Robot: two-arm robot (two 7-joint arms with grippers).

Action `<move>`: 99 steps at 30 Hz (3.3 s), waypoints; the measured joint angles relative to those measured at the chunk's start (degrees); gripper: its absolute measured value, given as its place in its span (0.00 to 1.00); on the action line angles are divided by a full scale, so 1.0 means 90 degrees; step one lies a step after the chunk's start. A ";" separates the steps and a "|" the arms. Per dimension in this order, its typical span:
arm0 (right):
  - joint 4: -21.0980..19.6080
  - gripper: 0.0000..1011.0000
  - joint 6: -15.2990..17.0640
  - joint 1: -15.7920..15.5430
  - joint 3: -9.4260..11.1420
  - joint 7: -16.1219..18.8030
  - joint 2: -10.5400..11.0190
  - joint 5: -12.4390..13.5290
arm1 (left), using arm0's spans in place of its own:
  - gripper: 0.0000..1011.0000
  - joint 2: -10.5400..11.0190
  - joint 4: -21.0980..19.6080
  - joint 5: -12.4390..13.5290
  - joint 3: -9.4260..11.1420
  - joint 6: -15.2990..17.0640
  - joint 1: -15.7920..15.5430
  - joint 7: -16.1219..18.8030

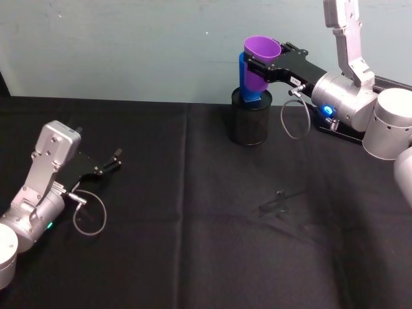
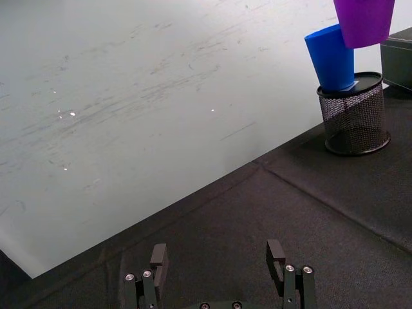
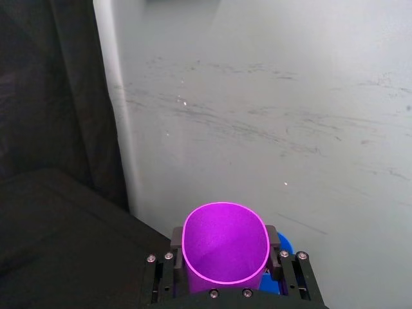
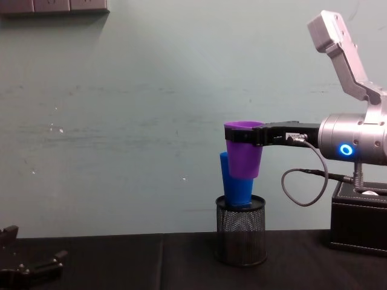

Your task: Pick up one cup with a gripper and tap it against the other cup.

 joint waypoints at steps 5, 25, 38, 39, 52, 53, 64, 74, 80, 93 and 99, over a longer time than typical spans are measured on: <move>0.0049 0.72 0.0016 0.0027 0.0011 -0.0007 -0.0013 -0.0020 | 0.99 0.0000 0.0000 0.0000 0.0000 0.0000 0.0000 0.0000; 0.0372 0.72 -0.0089 0.0205 0.0070 -0.0003 -0.0121 -0.0080 | 0.99 0.0000 0.0000 0.0000 0.0000 0.0000 0.0000 0.0000; 0.0424 0.72 -0.0126 0.0232 0.0087 0.0052 -0.0137 -0.0065 | 0.99 0.0000 0.0000 0.0000 0.0000 0.0000 0.0000 0.0000; 0.0423 0.72 -0.0126 0.0231 0.0086 0.0052 -0.0137 -0.0065 | 0.99 0.0000 0.0000 0.0000 0.0000 0.0000 0.0000 0.0000; 0.0405 0.72 -0.0115 0.0220 0.0078 0.0050 -0.0131 -0.0062 | 0.99 0.0000 0.0000 0.0000 0.0000 0.0000 0.0000 0.0000; 0.0405 0.72 -0.0114 0.0219 0.0077 0.0050 -0.0130 -0.0062 | 0.99 0.0000 0.0000 0.0000 0.0000 0.0000 0.0000 0.0000; 0.0399 0.72 -0.0111 0.0214 0.0076 0.0048 -0.0127 -0.0062 | 0.99 0.0000 0.0000 0.0000 0.0000 0.0000 0.0000 0.0000; 0.0397 0.72 -0.0111 0.0214 0.0076 0.0047 -0.0127 -0.0062 | 0.99 0.0000 0.0000 0.0000 0.0000 0.0000 0.0000 0.0000; 0.0397 0.72 -0.0111 0.0214 0.0076 0.0046 -0.0127 -0.0062 | 0.99 0.0000 0.0000 0.0000 0.0000 0.0000 0.0000 0.0000; 0.0397 0.72 -0.0111 0.0214 0.0076 0.0042 -0.0128 -0.0062 | 0.99 0.0000 0.0000 0.0000 0.0000 0.0000 0.0000 0.0000; 0.0397 0.72 -0.0111 0.0213 0.0076 0.0041 -0.0127 -0.0062 | 0.99 0.0000 0.0000 0.0000 0.0000 0.0000 0.0000 0.0000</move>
